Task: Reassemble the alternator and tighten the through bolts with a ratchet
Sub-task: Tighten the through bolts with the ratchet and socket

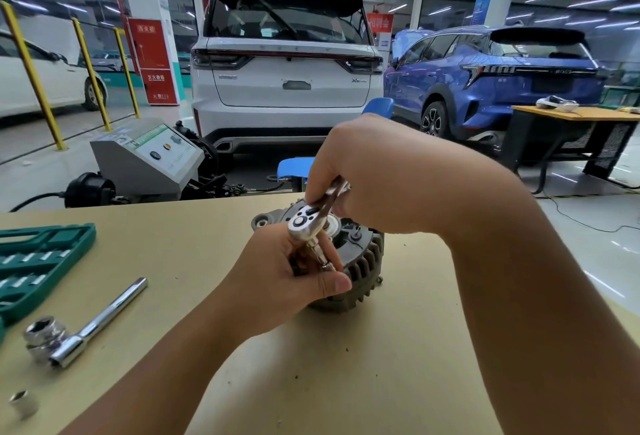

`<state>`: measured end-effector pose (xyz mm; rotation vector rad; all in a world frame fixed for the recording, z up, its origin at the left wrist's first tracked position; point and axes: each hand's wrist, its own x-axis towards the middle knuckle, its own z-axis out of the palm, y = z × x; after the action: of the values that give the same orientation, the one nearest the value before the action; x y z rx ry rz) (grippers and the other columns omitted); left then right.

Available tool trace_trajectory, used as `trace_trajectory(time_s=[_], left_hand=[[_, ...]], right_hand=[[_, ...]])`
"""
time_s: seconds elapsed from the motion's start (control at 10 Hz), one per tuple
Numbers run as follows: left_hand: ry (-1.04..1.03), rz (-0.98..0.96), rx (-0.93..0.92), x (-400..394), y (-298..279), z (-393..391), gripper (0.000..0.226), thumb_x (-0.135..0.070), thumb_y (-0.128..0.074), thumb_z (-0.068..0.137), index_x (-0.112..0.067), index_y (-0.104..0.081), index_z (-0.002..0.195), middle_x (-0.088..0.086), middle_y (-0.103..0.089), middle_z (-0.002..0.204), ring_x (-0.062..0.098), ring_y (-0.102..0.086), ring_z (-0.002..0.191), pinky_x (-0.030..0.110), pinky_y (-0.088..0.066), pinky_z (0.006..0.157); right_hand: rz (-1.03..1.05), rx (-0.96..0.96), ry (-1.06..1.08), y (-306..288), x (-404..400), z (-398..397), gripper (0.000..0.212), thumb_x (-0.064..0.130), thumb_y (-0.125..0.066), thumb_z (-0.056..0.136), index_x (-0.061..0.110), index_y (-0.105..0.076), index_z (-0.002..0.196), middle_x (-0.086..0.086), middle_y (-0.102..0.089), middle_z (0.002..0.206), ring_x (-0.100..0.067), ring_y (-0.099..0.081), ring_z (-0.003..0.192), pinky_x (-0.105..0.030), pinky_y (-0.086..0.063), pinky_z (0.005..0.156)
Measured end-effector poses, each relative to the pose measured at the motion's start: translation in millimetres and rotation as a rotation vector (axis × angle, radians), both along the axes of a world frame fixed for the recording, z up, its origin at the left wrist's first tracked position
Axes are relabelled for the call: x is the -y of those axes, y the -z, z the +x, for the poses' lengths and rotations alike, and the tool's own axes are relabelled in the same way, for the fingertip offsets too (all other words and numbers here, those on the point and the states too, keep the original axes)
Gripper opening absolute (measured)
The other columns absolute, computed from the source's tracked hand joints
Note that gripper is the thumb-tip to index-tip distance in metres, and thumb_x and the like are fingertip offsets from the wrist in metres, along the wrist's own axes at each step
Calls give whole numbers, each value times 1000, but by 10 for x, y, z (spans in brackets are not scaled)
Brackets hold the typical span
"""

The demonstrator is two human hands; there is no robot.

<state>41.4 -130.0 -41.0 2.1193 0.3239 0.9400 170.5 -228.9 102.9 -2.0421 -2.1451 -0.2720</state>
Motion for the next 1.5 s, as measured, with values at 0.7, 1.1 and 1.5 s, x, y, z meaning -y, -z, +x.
trace_trajectory(time_s=[0.7, 1.1, 1.5], left_hand=[[-163, 298, 29, 113, 55, 94, 26, -37, -85, 77, -34, -60, 81, -13, -64, 84, 12, -62, 68, 13, -46, 58], [-168, 316, 30, 127, 39, 98, 41, -24, -92, 78, -42, -56, 80, -15, -65, 82, 7, -60, 63, 10, -46, 58], [-117, 326, 101, 98, 47, 96, 24, -43, -82, 78, -24, -71, 89, -15, -68, 78, 13, -66, 71, 23, -54, 63]], right_hand=[[-32, -98, -164, 101, -198, 5, 41, -11, -61, 76, 28, -70, 71, 10, -70, 126, -15, -59, 126, -42, -55, 96], [-58, -48, -51, -29, 1, 38, 36, -1, -64, 80, 32, -78, 85, 17, -65, 74, -3, -61, 70, -22, -57, 62], [-140, 34, -54, -93, 134, 27, 33, 4, -64, 88, 34, -74, 98, 15, -61, 86, -9, -57, 80, -31, -52, 79]])
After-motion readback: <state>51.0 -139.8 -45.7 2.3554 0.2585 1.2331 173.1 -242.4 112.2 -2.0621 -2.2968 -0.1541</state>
